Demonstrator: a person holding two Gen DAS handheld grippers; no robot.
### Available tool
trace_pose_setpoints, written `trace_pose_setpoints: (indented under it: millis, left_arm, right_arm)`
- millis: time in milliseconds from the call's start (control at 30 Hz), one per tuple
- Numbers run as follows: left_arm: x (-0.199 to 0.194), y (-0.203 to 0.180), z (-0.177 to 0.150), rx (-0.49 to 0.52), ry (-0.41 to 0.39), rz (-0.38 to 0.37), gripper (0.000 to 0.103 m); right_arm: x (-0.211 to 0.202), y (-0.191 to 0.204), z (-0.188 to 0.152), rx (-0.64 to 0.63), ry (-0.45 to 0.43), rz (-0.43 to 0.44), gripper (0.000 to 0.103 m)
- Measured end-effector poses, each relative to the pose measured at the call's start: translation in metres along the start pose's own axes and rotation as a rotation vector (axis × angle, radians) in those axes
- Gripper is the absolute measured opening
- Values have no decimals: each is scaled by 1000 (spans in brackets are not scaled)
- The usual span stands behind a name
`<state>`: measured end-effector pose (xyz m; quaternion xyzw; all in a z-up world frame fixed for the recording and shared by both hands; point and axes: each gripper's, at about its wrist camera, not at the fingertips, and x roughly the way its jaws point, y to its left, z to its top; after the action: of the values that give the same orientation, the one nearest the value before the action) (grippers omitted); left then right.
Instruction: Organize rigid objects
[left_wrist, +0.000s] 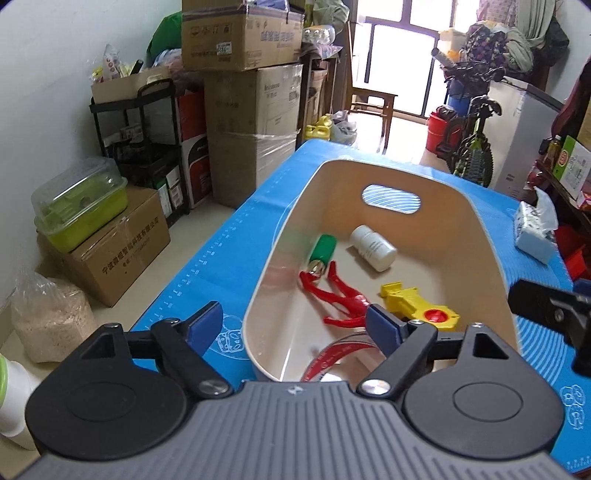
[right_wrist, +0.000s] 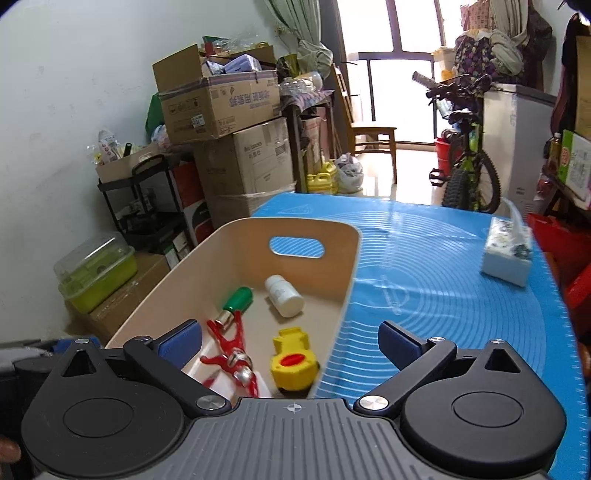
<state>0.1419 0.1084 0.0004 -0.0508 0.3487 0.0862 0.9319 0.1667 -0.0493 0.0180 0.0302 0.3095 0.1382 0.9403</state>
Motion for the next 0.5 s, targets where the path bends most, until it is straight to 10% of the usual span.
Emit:
trace_pose_setpoints:
  millis: [500]
  left_arm:
    - [-72, -32, -12, 71, -12, -48, 87]
  right_arm:
    - [-93, -19, -10, -23, -5, -99, 100]
